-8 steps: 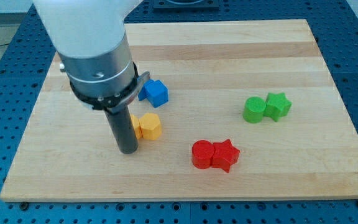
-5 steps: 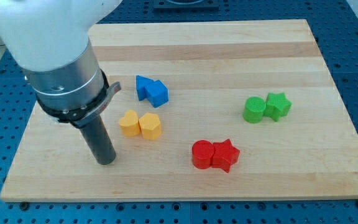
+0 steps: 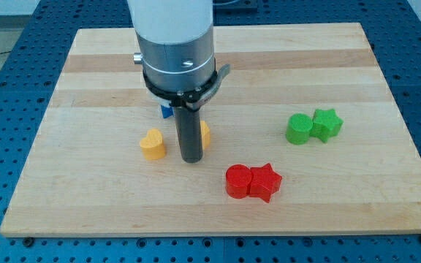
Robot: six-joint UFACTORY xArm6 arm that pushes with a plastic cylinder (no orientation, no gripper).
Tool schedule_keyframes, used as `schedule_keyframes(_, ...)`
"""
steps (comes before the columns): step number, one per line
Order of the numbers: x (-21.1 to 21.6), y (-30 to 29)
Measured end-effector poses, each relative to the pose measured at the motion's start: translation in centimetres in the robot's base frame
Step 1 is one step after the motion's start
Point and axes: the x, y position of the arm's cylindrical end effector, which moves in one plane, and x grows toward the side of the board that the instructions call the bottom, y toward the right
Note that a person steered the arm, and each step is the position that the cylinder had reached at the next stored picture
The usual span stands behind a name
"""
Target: Separate the yellow hexagon from yellow heart
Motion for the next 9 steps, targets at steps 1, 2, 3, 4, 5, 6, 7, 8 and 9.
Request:
schedule_keyframes(1,-0.1,-2.3)
schedule_keyframes(2,-0.1,-5.6)
schedule_keyframes(3,-0.6,-6.6)
schedule_keyframes(4,-1.2,-4.1)
schedule_keyframes(5,-2.6,-2.7)
schedule_keyframes(6,-4.3,-2.6)
schedule_keyframes(7,-4.3,-0.8)
schedule_keyframes(8,-4.1,2.2)
schedule_keyframes(9,-4.1,5.3)
